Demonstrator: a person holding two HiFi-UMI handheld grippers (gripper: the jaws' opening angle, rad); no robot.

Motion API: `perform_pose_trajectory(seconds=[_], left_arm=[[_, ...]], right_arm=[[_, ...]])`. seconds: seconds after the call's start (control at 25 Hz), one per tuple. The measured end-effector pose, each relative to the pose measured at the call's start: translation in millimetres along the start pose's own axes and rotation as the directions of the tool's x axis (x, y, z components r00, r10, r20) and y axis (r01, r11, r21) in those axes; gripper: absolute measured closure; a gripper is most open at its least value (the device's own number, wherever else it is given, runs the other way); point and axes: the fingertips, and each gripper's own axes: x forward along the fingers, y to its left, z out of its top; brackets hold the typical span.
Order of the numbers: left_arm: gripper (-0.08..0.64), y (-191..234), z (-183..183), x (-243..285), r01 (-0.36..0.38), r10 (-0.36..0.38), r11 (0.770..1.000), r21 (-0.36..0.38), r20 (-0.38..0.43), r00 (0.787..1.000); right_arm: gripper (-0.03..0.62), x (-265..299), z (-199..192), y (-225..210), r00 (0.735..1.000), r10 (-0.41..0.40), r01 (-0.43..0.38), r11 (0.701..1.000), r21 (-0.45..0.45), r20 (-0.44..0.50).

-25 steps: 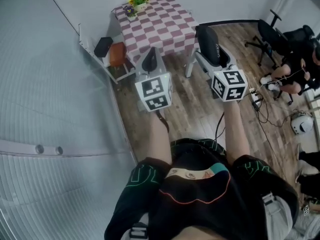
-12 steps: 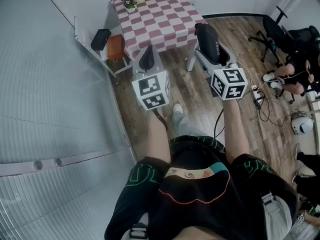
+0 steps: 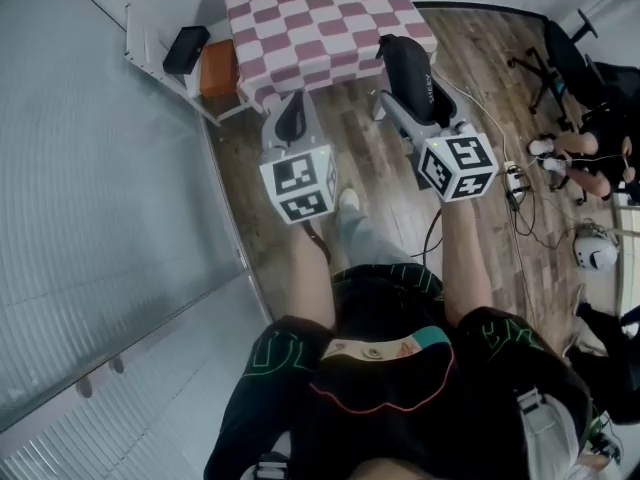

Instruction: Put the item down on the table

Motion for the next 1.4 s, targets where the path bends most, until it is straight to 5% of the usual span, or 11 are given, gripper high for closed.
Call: perform_pose_trajectory(seconds=[0.16,0.44,0.88,1.4], left_arm=[[0.552,10.1,-15.6,26.2,0.003,-0.003,1.0,0.014,-0.065,0.998],[0.552,26.8,0.9,96.3,-0.008,0.01,0.999,0.033,-0.059,0.998],[0.552,25.2,61.8,186.2,0.007,-0.01,0.994,0.108,0.028,1.0],[0.552,34.8,65.1,236.0,0.008,-0.009,0.995,0.104,0.01,1.0]], right_arm=[[0.239,27.2,-19.5,-20.3,1.0,-0.017,0.018,0.998,0.062,-0.026],[0.239,93.2,-10.6,-66.5,0.999,-0.033,0.034,0.995,0.089,-0.008],[0.253,157.9,40.8,-130.7,0.996,-0.035,0.027,0.995,0.092,0.087],[0.276,215.5,39.2,-137.2,0.999,0.019,-0.021,0.998,0.066,0.03]])
